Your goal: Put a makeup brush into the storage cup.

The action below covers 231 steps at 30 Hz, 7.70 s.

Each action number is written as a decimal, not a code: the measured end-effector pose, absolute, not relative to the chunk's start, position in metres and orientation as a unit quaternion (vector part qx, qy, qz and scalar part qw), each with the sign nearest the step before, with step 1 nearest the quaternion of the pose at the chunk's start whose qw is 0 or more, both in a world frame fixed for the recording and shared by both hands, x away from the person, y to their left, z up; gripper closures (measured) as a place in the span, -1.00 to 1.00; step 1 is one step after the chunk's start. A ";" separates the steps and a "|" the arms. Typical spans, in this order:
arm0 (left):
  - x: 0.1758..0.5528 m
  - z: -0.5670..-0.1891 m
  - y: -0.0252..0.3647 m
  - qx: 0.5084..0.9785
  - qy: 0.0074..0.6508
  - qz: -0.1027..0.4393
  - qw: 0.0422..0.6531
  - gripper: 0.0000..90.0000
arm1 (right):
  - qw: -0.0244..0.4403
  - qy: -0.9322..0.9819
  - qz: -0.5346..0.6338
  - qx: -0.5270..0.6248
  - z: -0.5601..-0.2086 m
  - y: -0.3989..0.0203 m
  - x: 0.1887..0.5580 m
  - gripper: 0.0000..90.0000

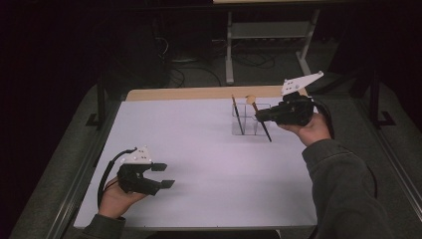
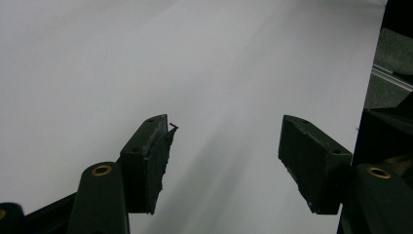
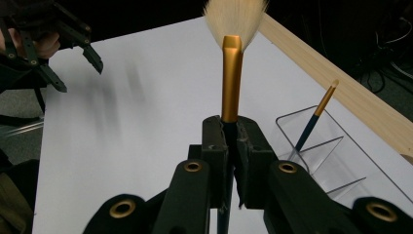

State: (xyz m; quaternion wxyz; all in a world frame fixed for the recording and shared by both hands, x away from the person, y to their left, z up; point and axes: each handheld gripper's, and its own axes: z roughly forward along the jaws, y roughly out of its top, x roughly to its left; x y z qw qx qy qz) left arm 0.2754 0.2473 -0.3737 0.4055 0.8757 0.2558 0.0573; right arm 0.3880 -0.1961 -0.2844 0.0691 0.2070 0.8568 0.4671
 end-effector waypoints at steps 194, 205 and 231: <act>0.275 -0.376 0.257 0.873 0.256 0.054 0.410 -0.37 | 0.114 0.796 0.464 0.371 -0.366 -0.197 0.460 0.46; 0.274 -0.376 0.258 0.871 0.260 0.057 0.412 -0.38 | 0.113 0.795 0.470 0.367 -0.362 -0.203 0.449 0.33; 0.275 -0.377 0.262 0.871 0.267 0.067 0.407 -0.41 | 0.110 0.798 0.468 0.364 -0.360 -0.213 0.424 0.10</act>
